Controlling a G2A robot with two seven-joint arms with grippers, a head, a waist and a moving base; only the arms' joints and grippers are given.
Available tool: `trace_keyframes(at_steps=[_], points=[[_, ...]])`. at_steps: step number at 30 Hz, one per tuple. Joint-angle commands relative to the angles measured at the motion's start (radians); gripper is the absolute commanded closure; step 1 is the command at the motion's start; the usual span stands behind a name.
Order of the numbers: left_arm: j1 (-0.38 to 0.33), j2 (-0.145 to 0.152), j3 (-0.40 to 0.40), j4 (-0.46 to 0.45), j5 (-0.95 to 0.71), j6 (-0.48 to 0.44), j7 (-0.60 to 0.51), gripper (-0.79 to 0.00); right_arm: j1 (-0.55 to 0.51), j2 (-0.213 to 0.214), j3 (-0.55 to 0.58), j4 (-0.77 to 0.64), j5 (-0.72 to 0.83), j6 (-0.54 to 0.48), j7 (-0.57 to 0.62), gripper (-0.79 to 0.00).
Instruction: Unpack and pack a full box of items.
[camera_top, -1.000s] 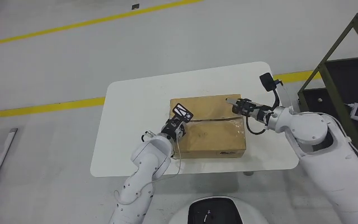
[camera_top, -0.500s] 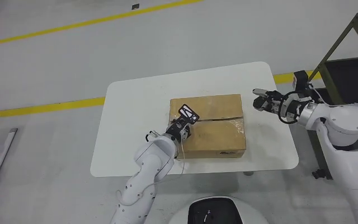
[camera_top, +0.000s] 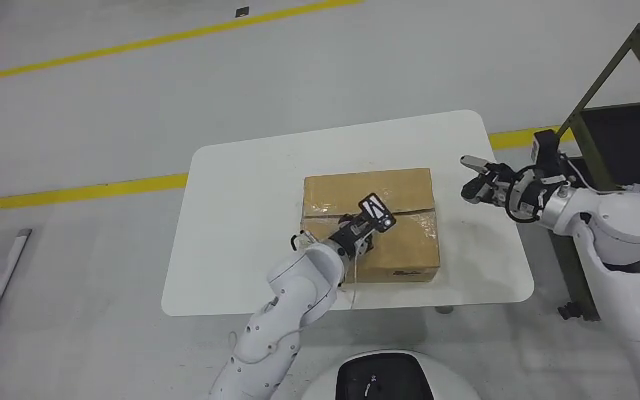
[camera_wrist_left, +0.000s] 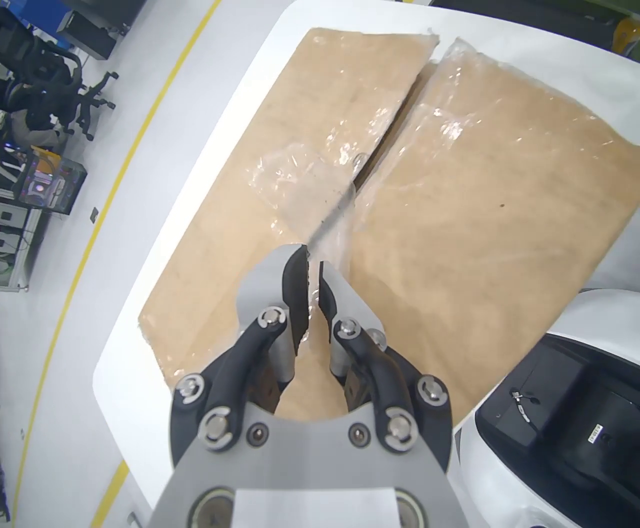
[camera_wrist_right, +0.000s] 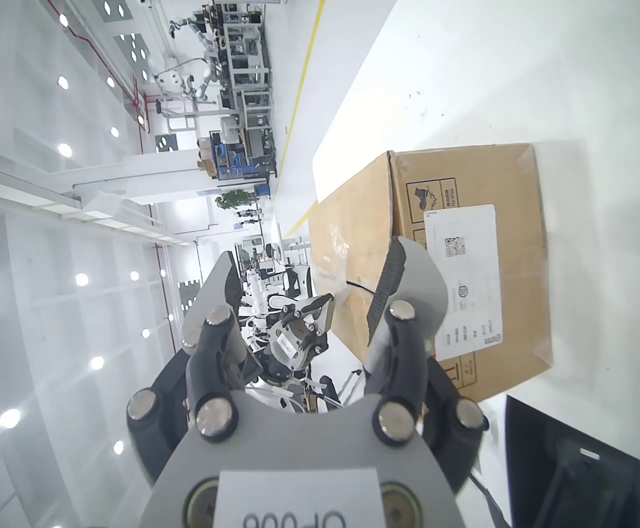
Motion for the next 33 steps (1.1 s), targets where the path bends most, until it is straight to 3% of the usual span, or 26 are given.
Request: trace_keyframes(at_steps=[1, 3, 7, 8, 9, 10, 15, 16, 17, 18, 19, 26, 33], points=[[-0.007, -0.004, 0.016, -0.003, -0.009, -0.003, 0.003, -0.117, -0.007, 0.002, 0.006, -0.003, 0.004, -0.002, -0.002, -0.662], [-0.016, -0.009, 0.033, -0.006, -0.024, -0.004, 0.006, -0.123, -0.014, 0.004, 0.013, -0.003, 0.010, -0.006, -0.003, -0.677], [-0.031, -0.018, 0.066, -0.013, -0.050, -0.012, 0.017, -0.132, -0.027, 0.009, 0.027, -0.002, 0.029, -0.009, 0.001, -0.785], [-0.033, -0.020, 0.073, -0.020, -0.058, -0.016, 0.022, -0.157, -0.031, 0.009, 0.029, 0.000, 0.043, -0.007, 0.009, -0.785], [-0.034, -0.022, 0.079, -0.021, -0.066, -0.020, 0.025, -0.243, -0.033, 0.010, 0.032, 0.002, 0.055, -0.006, 0.017, -0.785], [-0.034, -0.023, 0.082, -0.023, -0.077, -0.025, 0.028, -0.277, -0.035, 0.011, 0.035, 0.006, 0.064, -0.007, 0.023, -0.785], [-0.027, -0.026, 0.100, -0.046, -0.107, -0.059, 0.044, -0.357, -0.033, 0.017, 0.028, 0.025, 0.073, -0.002, 0.048, -0.785], [-0.024, -0.025, 0.099, -0.053, -0.105, -0.065, 0.049, -0.431, -0.030, 0.018, 0.026, 0.029, 0.077, 0.000, 0.053, -0.785], [-0.021, -0.024, 0.096, -0.058, -0.100, -0.066, 0.051, -0.603, -0.028, 0.019, 0.022, 0.032, 0.078, 0.000, 0.058, -0.785], [-0.016, -0.023, 0.088, -0.066, -0.097, -0.060, 0.053, -0.717, -0.024, 0.020, 0.017, 0.037, 0.086, 0.001, 0.073, -0.785], [-0.010, -0.021, 0.080, -0.076, -0.091, -0.054, 0.052, -0.785, -0.020, 0.021, 0.011, 0.044, 0.096, 0.004, 0.094, -0.785], [0.050, 0.001, -0.052, -0.152, -0.063, -0.001, 0.023, -0.785, 0.063, 0.033, -0.043, 0.144, 0.150, 0.052, 0.306, -0.785], [0.143, 0.025, -0.204, -0.217, -0.039, 0.046, -0.022, -0.785, 0.125, 0.046, -0.079, 0.131, 0.092, 0.055, 0.335, -0.785]])
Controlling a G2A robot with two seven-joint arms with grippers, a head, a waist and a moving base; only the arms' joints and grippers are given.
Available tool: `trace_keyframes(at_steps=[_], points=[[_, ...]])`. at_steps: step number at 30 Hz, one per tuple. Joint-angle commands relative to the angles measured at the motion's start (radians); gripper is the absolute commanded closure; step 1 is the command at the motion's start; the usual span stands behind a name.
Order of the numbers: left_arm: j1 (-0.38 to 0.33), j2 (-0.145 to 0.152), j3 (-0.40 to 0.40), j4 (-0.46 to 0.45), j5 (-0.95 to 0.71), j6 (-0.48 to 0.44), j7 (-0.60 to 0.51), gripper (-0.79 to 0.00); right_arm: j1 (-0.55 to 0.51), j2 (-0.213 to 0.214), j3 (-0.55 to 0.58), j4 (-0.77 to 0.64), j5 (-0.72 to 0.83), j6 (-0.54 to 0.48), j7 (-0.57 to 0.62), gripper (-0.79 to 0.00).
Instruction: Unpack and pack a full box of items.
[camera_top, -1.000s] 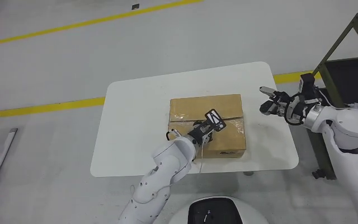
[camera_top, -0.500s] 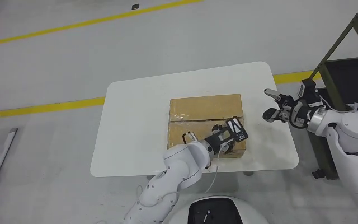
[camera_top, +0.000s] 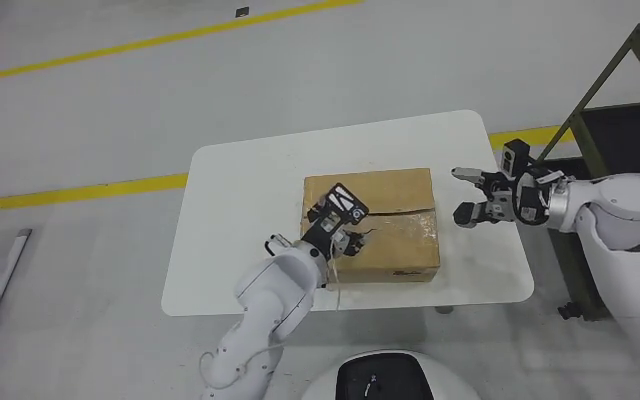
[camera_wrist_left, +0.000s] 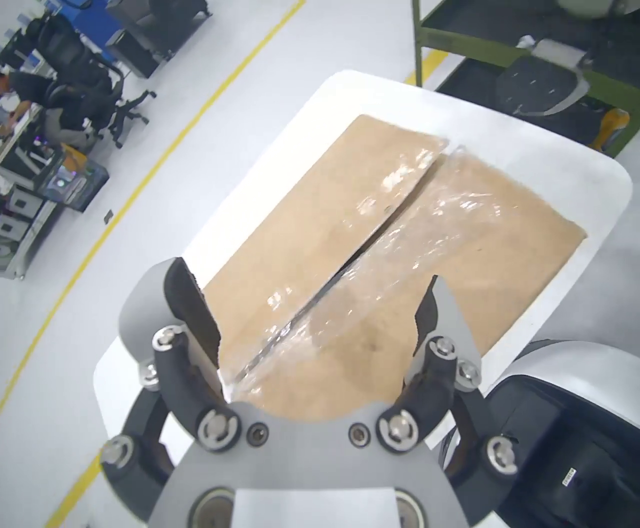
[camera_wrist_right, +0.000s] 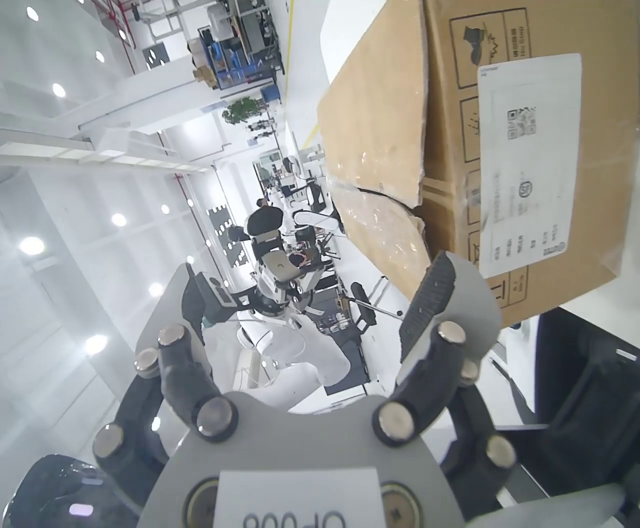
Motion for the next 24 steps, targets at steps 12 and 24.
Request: trace_keyframes(at_steps=[12, 24], points=[[0.077, 0.019, -0.117, -0.018, 0.045, 0.044, -0.004, -0.785, 0.095, 0.011, -0.197, -0.046, -0.194, 0.052, 0.052, -0.785], [0.068, 0.022, -0.118, -0.006, 0.040, 0.045, 0.012, -0.785, 0.154, 0.015, -0.307, 0.001, -0.280, 0.081, 0.048, -0.785]])
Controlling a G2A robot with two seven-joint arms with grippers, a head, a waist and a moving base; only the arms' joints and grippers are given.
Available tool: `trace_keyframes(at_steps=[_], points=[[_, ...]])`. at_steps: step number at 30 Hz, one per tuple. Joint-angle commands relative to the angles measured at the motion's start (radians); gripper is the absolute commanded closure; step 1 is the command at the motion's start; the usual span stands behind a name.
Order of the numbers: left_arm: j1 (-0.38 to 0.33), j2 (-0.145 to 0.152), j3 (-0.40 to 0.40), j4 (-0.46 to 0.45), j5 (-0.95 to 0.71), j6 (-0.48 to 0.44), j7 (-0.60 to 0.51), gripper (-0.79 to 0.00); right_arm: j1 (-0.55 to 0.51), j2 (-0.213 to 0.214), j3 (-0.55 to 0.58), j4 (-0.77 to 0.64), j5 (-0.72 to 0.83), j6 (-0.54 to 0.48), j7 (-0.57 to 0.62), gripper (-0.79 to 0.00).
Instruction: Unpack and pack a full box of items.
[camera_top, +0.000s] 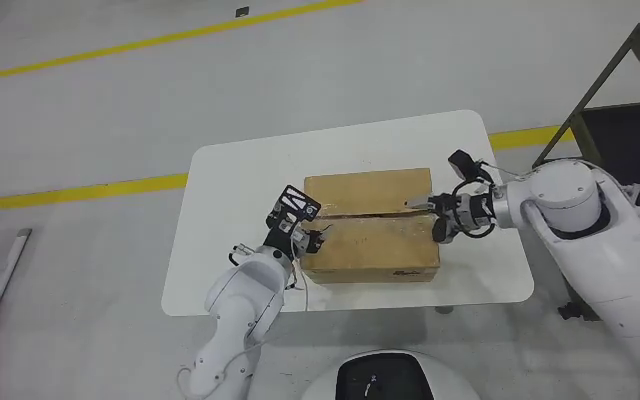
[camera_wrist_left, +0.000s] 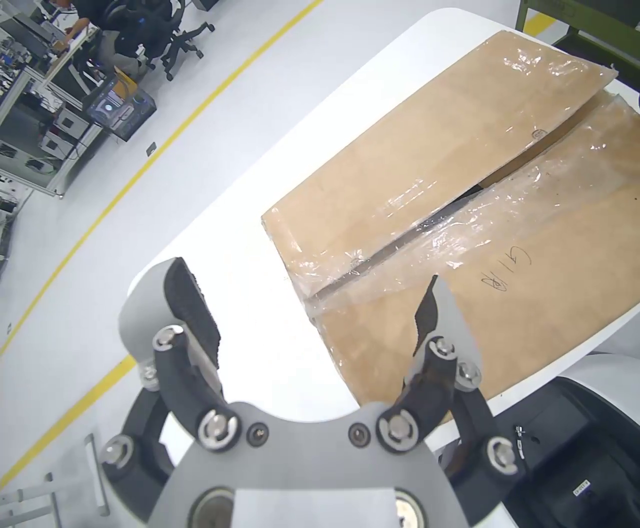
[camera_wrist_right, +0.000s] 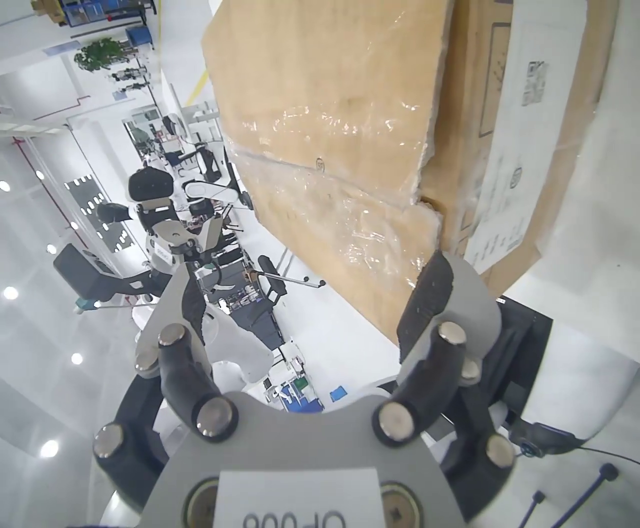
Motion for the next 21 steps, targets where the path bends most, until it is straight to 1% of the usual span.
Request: trace_keyframes(at_steps=[1, 8, 13, 14, 16, 18, 19, 20, 21], points=[[-0.003, 0.001, -0.001, 0.003, 0.000, -0.002, 0.002, -0.785, 0.007, -0.001, -0.016, 0.004, -0.007, 0.004, -0.008, -0.785], [-0.011, 0.002, -0.001, 0.010, -0.004, 0.002, 0.005, -0.785, 0.028, 0.001, -0.041, 0.015, -0.006, 0.007, -0.002, -0.785], [-0.011, 0.003, 0.000, 0.010, -0.005, 0.003, 0.004, -0.785, 0.047, -0.005, -0.086, 0.019, 0.005, -0.006, -0.008, -0.779], [-0.011, 0.003, 0.000, 0.011, -0.005, 0.003, 0.004, -0.785, 0.054, -0.007, -0.094, 0.021, 0.012, -0.012, -0.016, -0.767], [-0.011, 0.004, 0.000, 0.011, -0.006, 0.004, 0.004, -0.785, 0.068, -0.013, -0.119, 0.029, 0.022, -0.025, -0.024, -0.711], [-0.011, 0.004, 0.000, 0.010, -0.006, 0.004, 0.006, -0.785, 0.087, -0.019, -0.143, 0.041, 0.029, -0.033, -0.033, -0.711], [-0.012, 0.005, 0.000, 0.011, -0.005, 0.004, 0.006, -0.785, 0.095, -0.022, -0.153, 0.049, 0.038, -0.037, -0.038, -0.693], [-0.012, 0.005, 0.000, 0.011, -0.005, 0.005, 0.006, -0.785, 0.104, -0.025, -0.163, 0.056, 0.042, -0.039, -0.042, -0.631], [-0.012, 0.005, -0.001, 0.010, -0.005, 0.006, 0.006, -0.785, 0.112, -0.028, -0.174, 0.060, 0.042, -0.044, -0.045, -0.594]])
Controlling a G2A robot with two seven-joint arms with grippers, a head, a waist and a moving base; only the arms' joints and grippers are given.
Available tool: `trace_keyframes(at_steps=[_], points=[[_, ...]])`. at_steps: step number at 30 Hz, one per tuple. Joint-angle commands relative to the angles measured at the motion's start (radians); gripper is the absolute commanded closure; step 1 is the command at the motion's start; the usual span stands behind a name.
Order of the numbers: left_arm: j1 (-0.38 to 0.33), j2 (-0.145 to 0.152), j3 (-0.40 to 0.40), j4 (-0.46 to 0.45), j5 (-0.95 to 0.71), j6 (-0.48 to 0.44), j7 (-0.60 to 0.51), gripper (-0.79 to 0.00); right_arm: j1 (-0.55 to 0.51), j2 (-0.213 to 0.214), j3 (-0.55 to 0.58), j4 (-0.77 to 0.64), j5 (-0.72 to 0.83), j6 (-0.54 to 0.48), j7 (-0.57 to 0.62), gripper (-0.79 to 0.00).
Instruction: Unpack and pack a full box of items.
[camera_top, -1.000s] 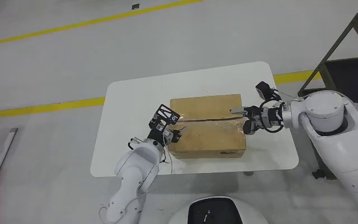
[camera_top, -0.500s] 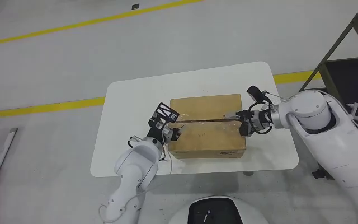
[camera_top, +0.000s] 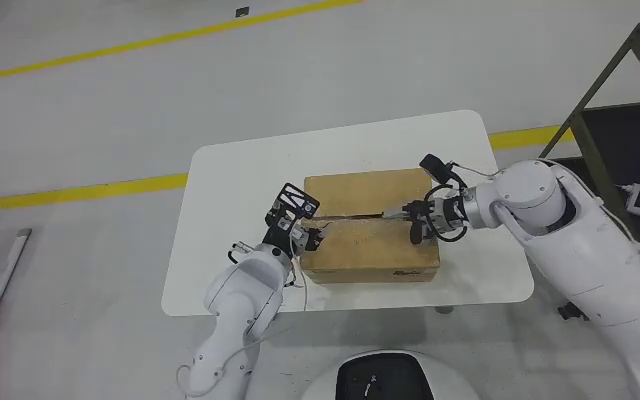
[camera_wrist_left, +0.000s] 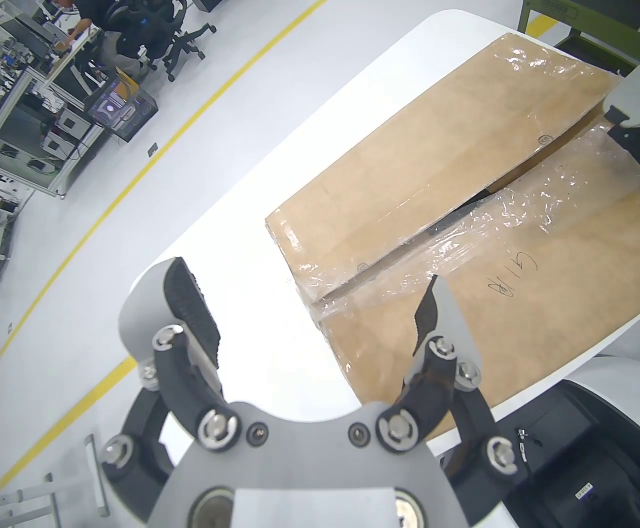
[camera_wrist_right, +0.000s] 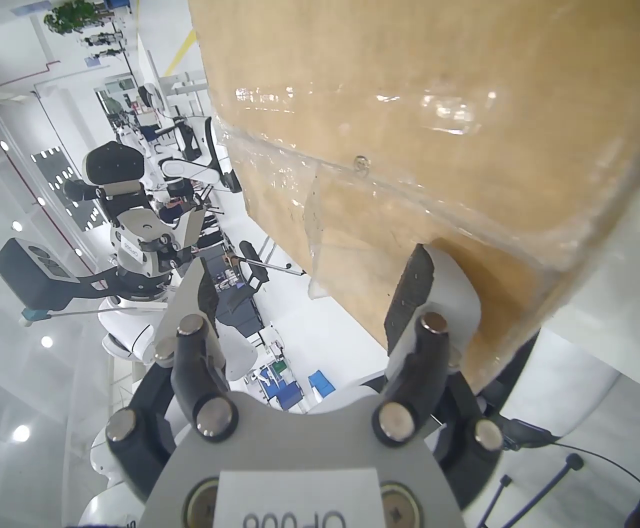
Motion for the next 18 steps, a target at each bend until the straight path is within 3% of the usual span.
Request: trace_keyframes(at_steps=[1, 3, 6, 7, 9, 18], points=[[0.000, 0.000, -0.001, -0.001, 0.001, 0.003, -0.001, -0.785, 0.014, -0.004, -0.016, 0.011, 0.003, -0.004, -0.005, -0.529], [0.001, 0.001, -0.004, -0.001, 0.001, 0.007, -0.002, -0.785, 0.025, -0.007, -0.035, 0.022, -0.006, -0.001, -0.009, -0.376], [0.003, 0.002, -0.008, -0.002, 0.002, 0.012, -0.004, -0.785, 0.037, -0.010, -0.052, 0.042, -0.012, 0.005, -0.017, -0.268], [0.004, 0.002, -0.009, -0.002, 0.002, 0.012, -0.004, -0.785, 0.041, -0.011, -0.055, 0.044, -0.013, 0.007, -0.020, -0.154], [0.004, 0.003, -0.009, -0.003, 0.002, 0.014, -0.004, -0.785, 0.044, -0.011, -0.059, 0.049, -0.010, 0.006, -0.022, 0.000], [-0.003, 0.004, -0.005, 0.003, 0.000, 0.014, -0.007, -0.785, 0.061, -0.001, -0.023, 0.006, -0.033, -0.001, -0.054, 0.000]])
